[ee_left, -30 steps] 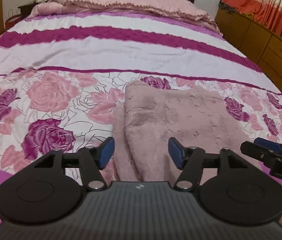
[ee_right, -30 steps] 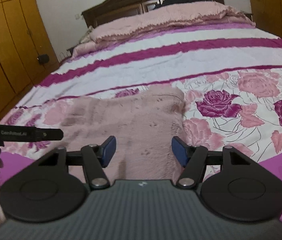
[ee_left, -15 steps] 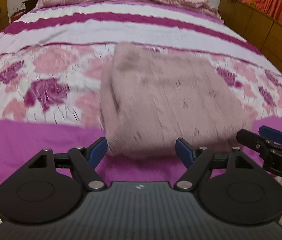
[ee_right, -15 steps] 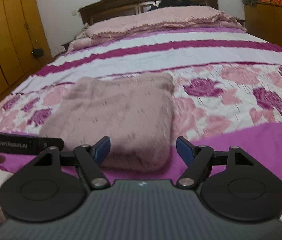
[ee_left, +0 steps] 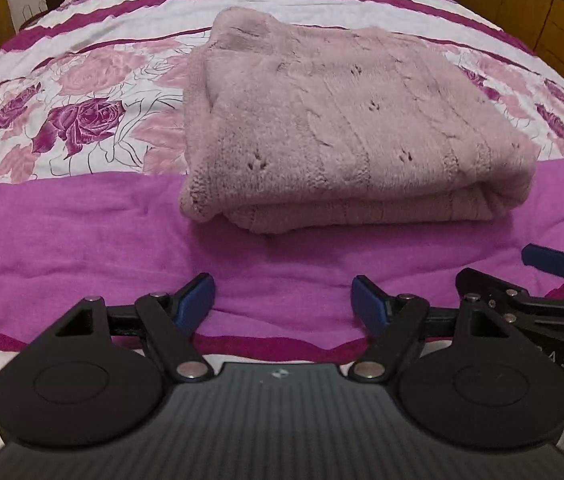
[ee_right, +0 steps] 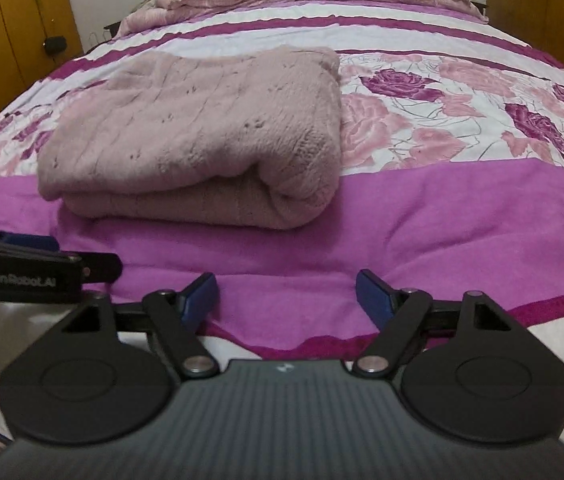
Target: Fold small clothes
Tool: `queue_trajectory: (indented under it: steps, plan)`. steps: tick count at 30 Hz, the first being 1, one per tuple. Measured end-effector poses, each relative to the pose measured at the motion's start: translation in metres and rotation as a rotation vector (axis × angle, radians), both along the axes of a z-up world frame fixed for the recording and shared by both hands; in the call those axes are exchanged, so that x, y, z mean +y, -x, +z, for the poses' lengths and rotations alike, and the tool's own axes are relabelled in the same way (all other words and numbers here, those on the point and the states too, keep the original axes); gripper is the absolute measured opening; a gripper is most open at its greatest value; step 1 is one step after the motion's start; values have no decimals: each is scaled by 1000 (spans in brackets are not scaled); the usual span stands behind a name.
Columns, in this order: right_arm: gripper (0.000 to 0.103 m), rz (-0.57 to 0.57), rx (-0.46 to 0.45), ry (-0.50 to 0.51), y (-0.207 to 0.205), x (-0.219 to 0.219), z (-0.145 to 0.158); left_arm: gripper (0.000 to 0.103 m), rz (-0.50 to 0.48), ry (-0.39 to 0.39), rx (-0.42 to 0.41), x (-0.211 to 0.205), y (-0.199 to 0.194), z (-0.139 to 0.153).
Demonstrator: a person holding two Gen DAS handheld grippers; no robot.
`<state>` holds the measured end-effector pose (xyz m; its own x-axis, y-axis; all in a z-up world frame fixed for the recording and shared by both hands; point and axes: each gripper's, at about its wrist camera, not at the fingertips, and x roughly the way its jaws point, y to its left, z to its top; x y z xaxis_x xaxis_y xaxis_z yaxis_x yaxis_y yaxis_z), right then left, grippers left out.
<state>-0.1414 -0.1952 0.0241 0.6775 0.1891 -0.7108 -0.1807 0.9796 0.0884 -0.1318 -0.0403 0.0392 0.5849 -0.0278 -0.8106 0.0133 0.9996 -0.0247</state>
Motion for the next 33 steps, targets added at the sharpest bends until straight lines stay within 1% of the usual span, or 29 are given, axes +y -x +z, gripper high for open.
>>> queue_trajectory:
  steps: [4, 8, 22, 33]
  plan:
    - [79, -1, 0, -6, 0, -2, 0, 87, -10, 8, -5, 0, -1, -3]
    - [79, 1, -4, -2, 0, -1, 0, 89, -13, 1, -4, -2, -2, -5]
    - [82, 2, -21, -6, 2, 0, -4, 92, -19, -17, -32, -6, 2, -11]
    - [82, 1, -26, -9, 2, 0, -5, 92, -14, -10, -44, -5, 4, -12]
